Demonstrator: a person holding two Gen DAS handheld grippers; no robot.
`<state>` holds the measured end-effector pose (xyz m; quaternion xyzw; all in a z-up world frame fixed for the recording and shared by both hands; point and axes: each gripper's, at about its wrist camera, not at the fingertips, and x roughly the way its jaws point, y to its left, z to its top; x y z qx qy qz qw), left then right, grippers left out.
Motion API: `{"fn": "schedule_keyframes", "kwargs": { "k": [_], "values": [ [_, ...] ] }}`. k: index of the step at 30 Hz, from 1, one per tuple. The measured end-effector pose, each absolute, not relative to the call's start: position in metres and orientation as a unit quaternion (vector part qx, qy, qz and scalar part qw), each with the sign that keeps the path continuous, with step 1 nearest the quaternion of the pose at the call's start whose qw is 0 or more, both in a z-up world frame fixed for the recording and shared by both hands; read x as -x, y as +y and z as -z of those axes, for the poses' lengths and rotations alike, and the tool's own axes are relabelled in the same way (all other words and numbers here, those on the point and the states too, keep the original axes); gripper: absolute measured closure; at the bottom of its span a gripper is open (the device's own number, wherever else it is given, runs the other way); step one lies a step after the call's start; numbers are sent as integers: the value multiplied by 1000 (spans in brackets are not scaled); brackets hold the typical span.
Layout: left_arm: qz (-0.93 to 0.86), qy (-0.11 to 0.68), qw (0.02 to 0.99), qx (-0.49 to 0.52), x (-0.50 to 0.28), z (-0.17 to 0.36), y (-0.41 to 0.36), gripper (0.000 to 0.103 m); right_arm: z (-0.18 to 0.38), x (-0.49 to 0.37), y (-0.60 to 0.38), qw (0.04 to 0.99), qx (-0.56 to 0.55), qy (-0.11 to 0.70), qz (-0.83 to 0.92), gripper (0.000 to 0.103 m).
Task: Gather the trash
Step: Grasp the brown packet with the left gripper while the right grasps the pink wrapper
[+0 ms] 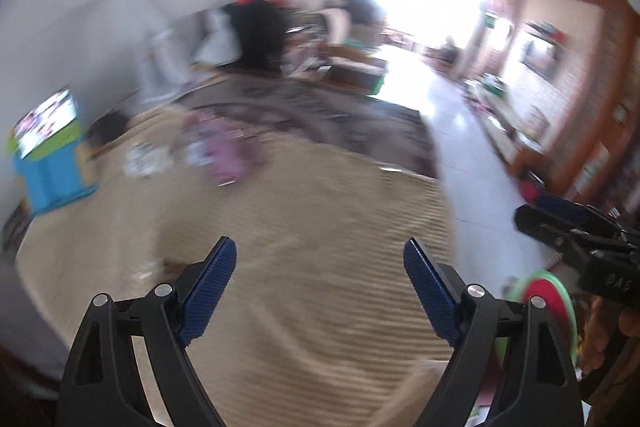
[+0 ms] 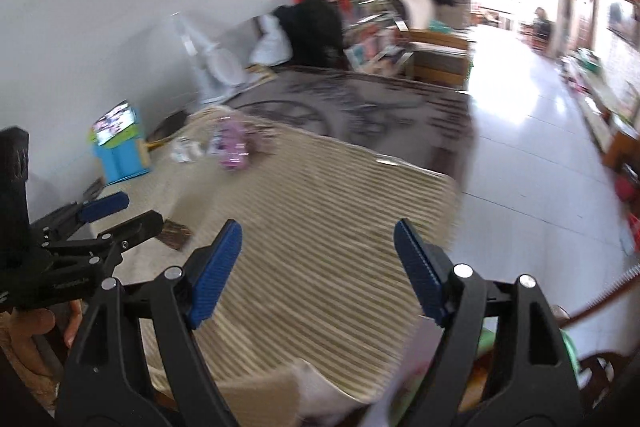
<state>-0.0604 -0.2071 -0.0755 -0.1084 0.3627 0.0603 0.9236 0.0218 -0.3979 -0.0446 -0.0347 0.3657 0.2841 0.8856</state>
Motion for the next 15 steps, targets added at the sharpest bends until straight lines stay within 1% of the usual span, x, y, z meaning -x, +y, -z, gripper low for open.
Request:
{"fn": "schedule_keyframes", "kwargs": {
  "k": [4, 7, 9, 11, 15],
  "values": [
    [-108, 386, 905, 140, 65, 97, -149, 21, 50, -29, -345, 870, 55, 375, -317, 26],
    [-114, 411, 895, 129, 65, 118, -121, 21, 54, -36, -312, 860, 64, 383, -331, 25],
    [-102, 433, 890, 105, 62, 132, -104, 20, 56, -42, -293, 855, 67, 389, -336, 25],
    [-71, 464, 881, 57, 52, 150, -96, 13, 61, -48, -275, 849, 66, 399, -340, 25],
    [3, 510, 859, -47, 38, 183, -91, 13, 74, -59, -246, 838, 65, 424, -337, 25]
  ]
}}
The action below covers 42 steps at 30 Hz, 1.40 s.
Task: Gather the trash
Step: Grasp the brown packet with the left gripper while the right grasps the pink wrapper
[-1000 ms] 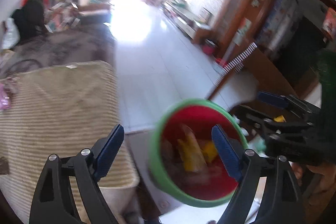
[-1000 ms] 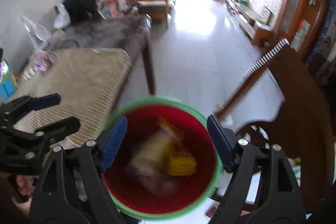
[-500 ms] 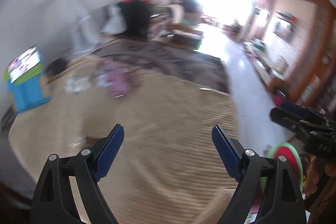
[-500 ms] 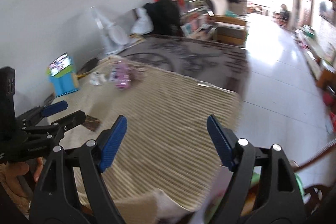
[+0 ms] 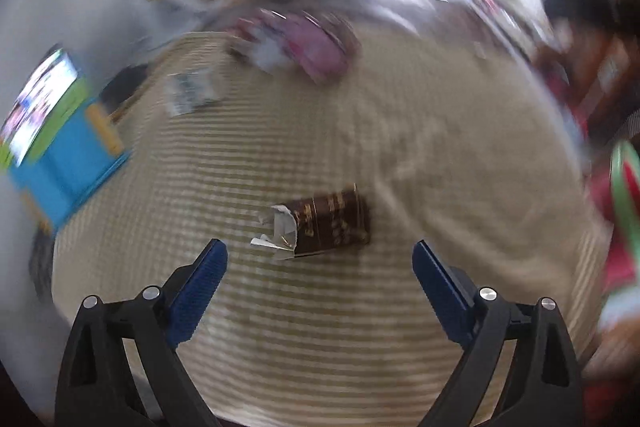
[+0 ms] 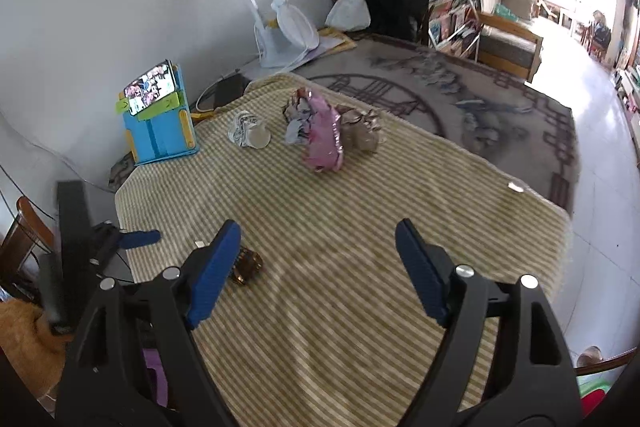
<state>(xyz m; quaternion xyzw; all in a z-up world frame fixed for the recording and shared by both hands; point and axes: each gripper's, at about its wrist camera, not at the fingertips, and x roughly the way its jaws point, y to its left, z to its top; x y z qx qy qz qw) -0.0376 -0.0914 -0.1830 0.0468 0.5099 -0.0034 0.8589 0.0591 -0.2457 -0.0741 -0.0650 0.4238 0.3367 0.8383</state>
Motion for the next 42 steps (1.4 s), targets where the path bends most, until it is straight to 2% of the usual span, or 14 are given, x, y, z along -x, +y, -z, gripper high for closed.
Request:
{"fn": "schedule_keyframes", "kwargs": {
  "k": [5, 13, 15, 16, 19, 21, 23, 28, 33, 35, 36, 37, 38, 42],
  "values": [
    [78, 523, 836, -144, 14, 210, -88, 13, 90, -69, -225, 829, 57, 456, -318, 24],
    [191, 528, 805, -192, -15, 228, -102, 17, 99, -75, -207, 830, 47, 479, -281, 24],
    [203, 532, 798, -197, -16, 232, -108, 32, 99, -77, -208, 832, 45, 480, -275, 24],
    [197, 533, 798, -200, -17, 236, -110, 44, 99, -79, -209, 833, 44, 481, -270, 24],
    [194, 528, 809, -171, -21, 235, -106, 57, 99, -87, -213, 837, 37, 481, -258, 24],
    [186, 526, 820, -131, -24, 231, -99, 75, 99, -93, -215, 840, 31, 480, -252, 24],
    [158, 525, 832, -80, -29, 225, -85, 103, 100, -98, -216, 842, 26, 479, -248, 24],
    [93, 497, 861, 48, -31, 199, -39, 103, 108, -120, -205, 841, 19, 483, -245, 24],
    [64, 478, 871, 90, -29, 179, -13, 103, 117, -150, -174, 839, 29, 479, -258, 25],
    [65, 485, 866, 100, -34, 179, -2, 103, 128, -166, -152, 833, 55, 481, -269, 41],
    [65, 485, 866, 103, -34, 179, 1, 100, 135, -175, -141, 828, 67, 485, -272, 47],
    [66, 486, 865, 103, -30, 181, 5, 90, 141, -182, -134, 825, 74, 491, -271, 55],
    [68, 487, 864, 103, -30, 183, 6, 82, 150, -191, -127, 820, 78, 500, -269, 58],
    [80, 494, 859, 102, -16, 186, 4, 71, 179, -221, -113, 803, 60, 531, -264, 58]
  ]
}}
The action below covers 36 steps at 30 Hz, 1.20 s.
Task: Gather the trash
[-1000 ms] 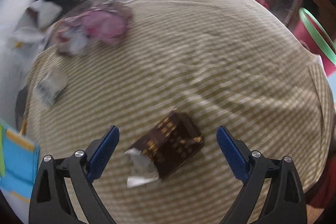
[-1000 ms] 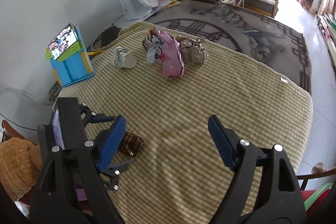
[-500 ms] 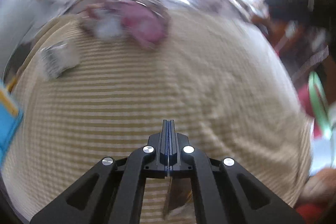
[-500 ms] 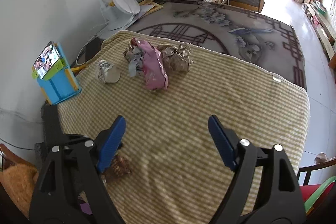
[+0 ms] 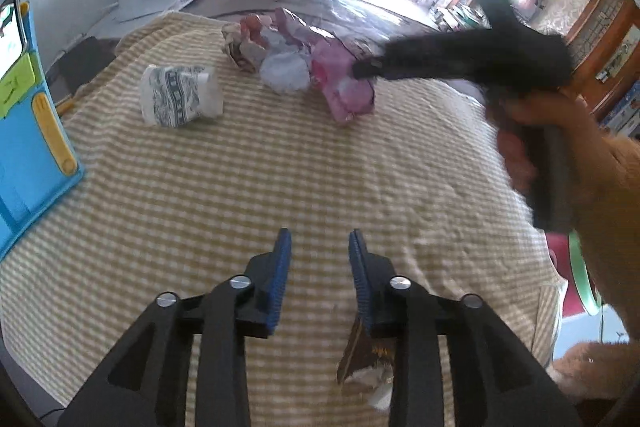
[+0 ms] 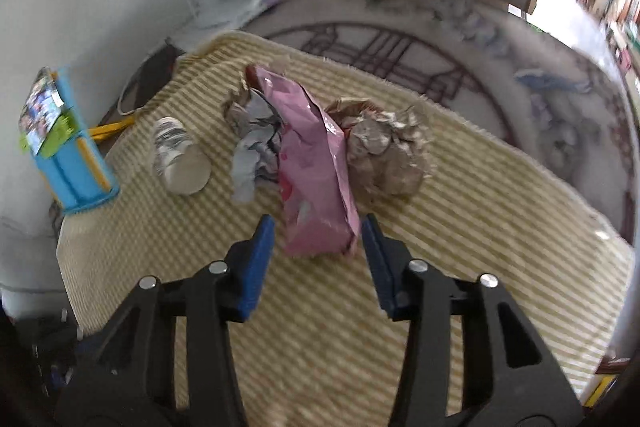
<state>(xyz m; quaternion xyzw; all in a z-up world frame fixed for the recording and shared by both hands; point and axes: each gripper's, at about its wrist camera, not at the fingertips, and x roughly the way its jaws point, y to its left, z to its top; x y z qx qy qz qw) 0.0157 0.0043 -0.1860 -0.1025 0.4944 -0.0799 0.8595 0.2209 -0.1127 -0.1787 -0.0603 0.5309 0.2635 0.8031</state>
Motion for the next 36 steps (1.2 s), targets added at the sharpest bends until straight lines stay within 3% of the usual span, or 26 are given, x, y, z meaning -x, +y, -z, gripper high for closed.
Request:
{"fn": "schedule_keyframes", "kwargs": {
  "k": [3, 4, 5, 8, 18, 19, 20, 24, 25, 26, 36],
  "values": [
    [91, 499, 856, 99, -7, 188, 1, 63, 199, -236, -98, 793, 76, 547, -257, 58],
    [96, 502, 855, 93, -4, 189, -2, 63, 201, -237, -96, 793, 81, 547, -255, 64],
    [100, 503, 854, 87, -1, 189, -5, 63, 202, -238, -96, 793, 80, 547, -256, 79],
    [119, 507, 850, 81, 6, 189, -12, 59, 191, -230, -107, 796, 54, 538, -270, 88],
    [187, 547, 815, 43, 10, 223, -56, 54, 144, -162, -168, 818, 44, 505, -273, 88],
    [192, 551, 811, 44, 8, 226, -58, 55, 141, -157, -175, 819, 32, 504, -271, 88],
    [193, 559, 805, 48, 6, 229, -59, 64, 139, -154, -180, 820, 23, 504, -270, 88],
    [186, 564, 801, 78, 3, 235, -55, 67, 130, -137, -194, 828, 1, 493, -268, 88],
    [181, 562, 803, 83, 4, 234, -54, 71, 128, -132, -197, 830, -7, 489, -267, 88],
    [173, 555, 809, 84, 4, 231, -52, 82, 125, -129, -199, 832, -12, 486, -266, 88],
    [99, 476, 867, 112, -4, 166, -24, 86, 97, -101, -218, 848, -29, 456, -267, 88]
  ]
}}
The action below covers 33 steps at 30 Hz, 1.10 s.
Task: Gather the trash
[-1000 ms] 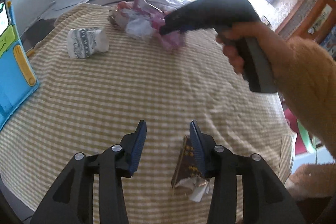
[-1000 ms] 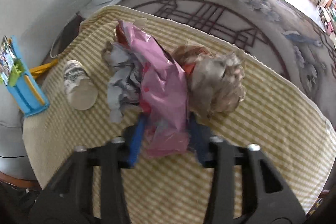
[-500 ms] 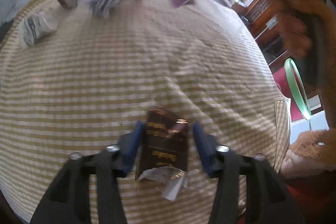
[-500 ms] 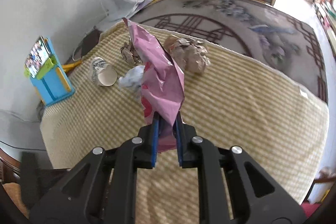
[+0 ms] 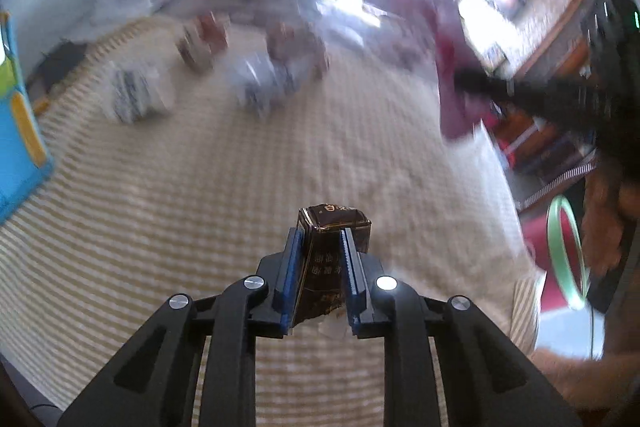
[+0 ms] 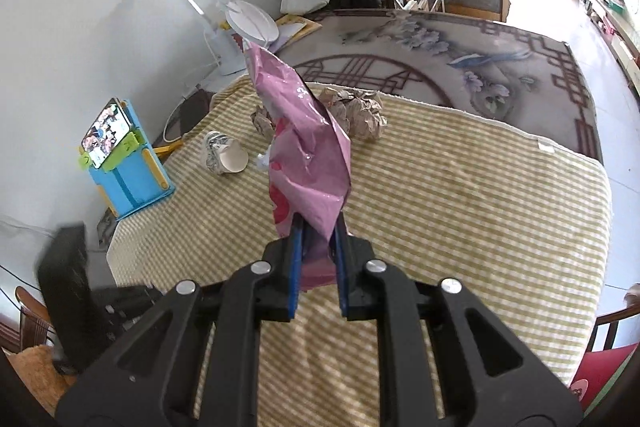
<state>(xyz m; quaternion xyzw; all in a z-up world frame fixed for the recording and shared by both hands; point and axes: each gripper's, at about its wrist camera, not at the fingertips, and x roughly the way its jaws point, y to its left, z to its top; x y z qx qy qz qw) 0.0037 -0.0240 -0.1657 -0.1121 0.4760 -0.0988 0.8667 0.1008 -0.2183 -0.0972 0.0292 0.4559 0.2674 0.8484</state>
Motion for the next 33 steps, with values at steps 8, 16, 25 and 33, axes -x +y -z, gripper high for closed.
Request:
{"fn": "schedule_keyframes", "kwargs": {
  "k": [8, 16, 25, 33],
  "values": [
    [60, 400, 905, 129, -21, 100, -33, 86, 53, -82, -242, 879, -43, 398, -259, 88],
    [50, 369, 922, 105, -22, 65, -60, 85, 29, -60, -273, 904, -54, 354, -235, 88],
    [68, 363, 925, 88, -25, 52, -108, 85, 20, -44, -325, 915, -73, 338, -210, 88],
    [51, 349, 932, 83, -9, 37, -159, 85, 12, -36, -374, 914, -78, 329, -224, 88]
  ]
}}
